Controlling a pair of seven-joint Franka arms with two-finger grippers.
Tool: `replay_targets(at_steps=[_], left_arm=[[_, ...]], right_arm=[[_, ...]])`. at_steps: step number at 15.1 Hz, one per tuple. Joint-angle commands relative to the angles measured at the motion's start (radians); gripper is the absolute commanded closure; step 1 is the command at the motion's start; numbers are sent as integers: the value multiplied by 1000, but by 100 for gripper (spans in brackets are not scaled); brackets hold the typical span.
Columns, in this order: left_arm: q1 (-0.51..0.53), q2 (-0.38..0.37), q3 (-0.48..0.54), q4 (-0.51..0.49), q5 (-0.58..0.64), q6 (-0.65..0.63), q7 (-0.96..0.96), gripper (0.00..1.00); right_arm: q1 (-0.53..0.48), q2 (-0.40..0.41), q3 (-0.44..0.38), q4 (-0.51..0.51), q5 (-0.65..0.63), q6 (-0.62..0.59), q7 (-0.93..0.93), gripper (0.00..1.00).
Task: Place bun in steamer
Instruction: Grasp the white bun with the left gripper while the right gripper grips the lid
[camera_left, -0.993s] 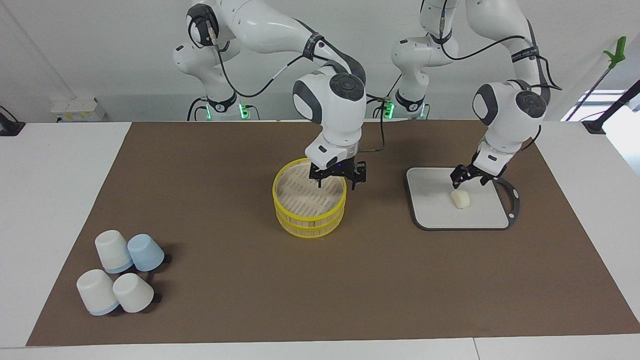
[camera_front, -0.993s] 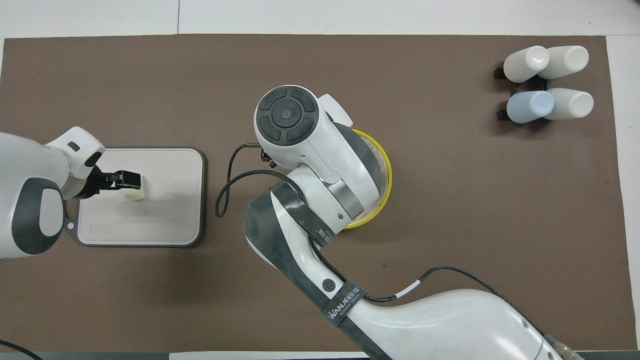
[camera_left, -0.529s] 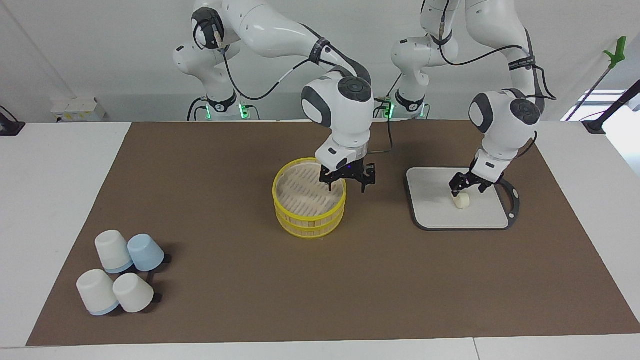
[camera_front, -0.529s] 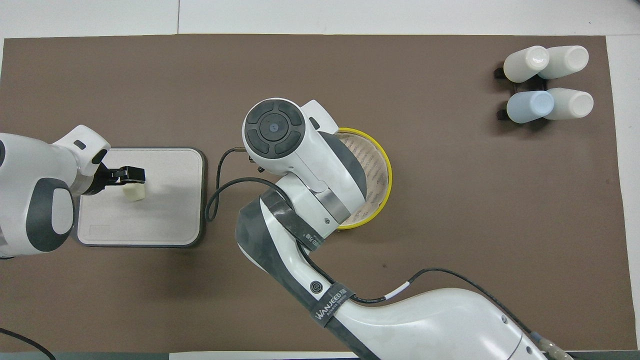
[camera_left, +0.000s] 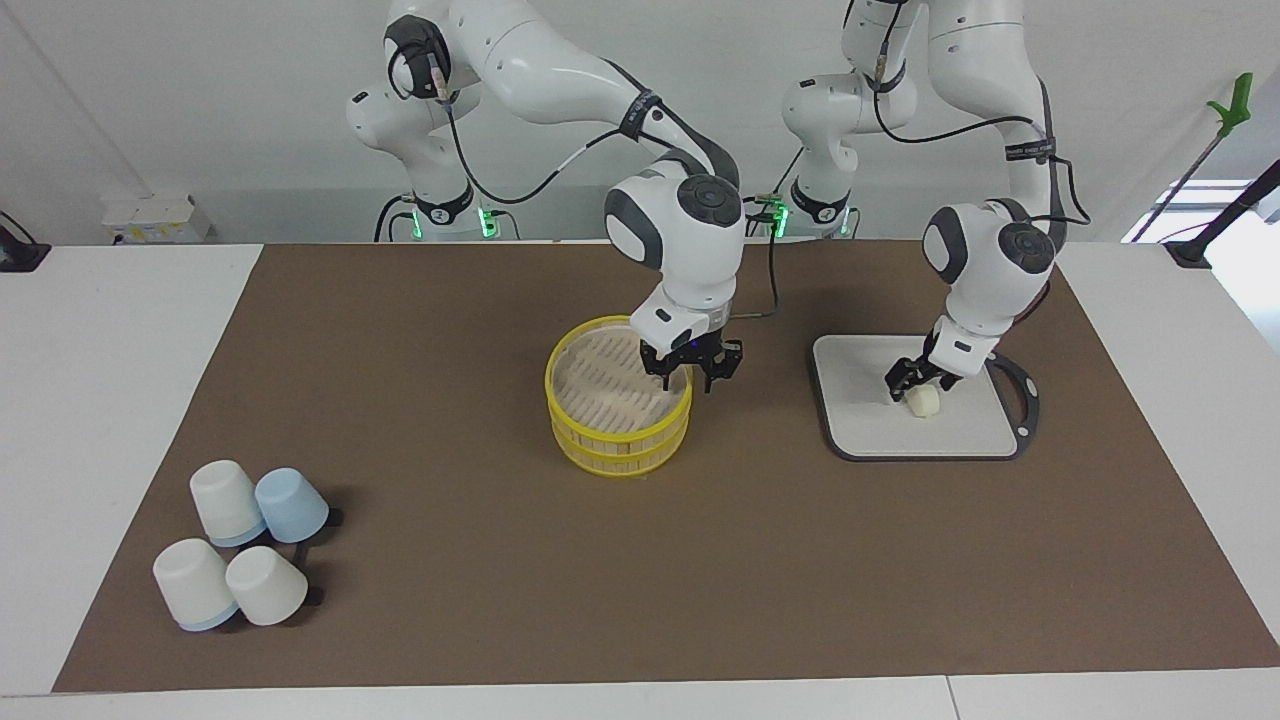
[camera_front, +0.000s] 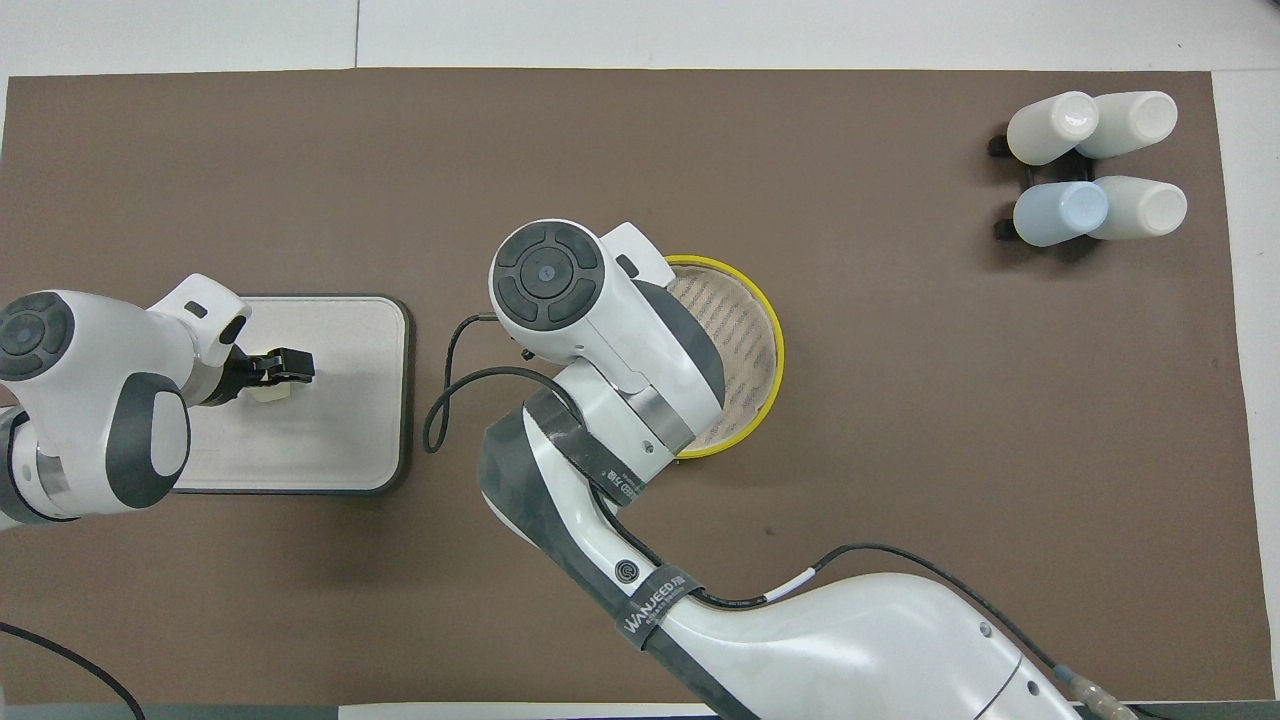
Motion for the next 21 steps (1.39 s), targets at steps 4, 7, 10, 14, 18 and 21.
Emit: replay_targets(at_steps=[4, 7, 10, 14, 18, 21], left_arm=[[3, 0, 1, -7, -4, 1, -16, 2], [5, -3, -1, 28, -6, -51, -16, 7], [0, -9, -1, 42, -6, -78, -16, 7], [2, -8, -1, 40, -6, -69, -10, 7], [0, -2, -1, 65, -6, -82, -9, 10], [-3, -3, -1, 71, -6, -82, -9, 19]], right_arm=[[19, -39, -2, -23, -54, -21, 44, 100], [12, -45, -1, 0, -56, -64, 41, 100], [-10, -85, -2, 36, -43, -93, -12, 100], [-112, -179, 2, 38, -8, -99, -147, 100], [-215, -231, -1, 29, -2, -150, -319, 100], [-235, -239, 1, 26, 0, -161, -327, 100]])
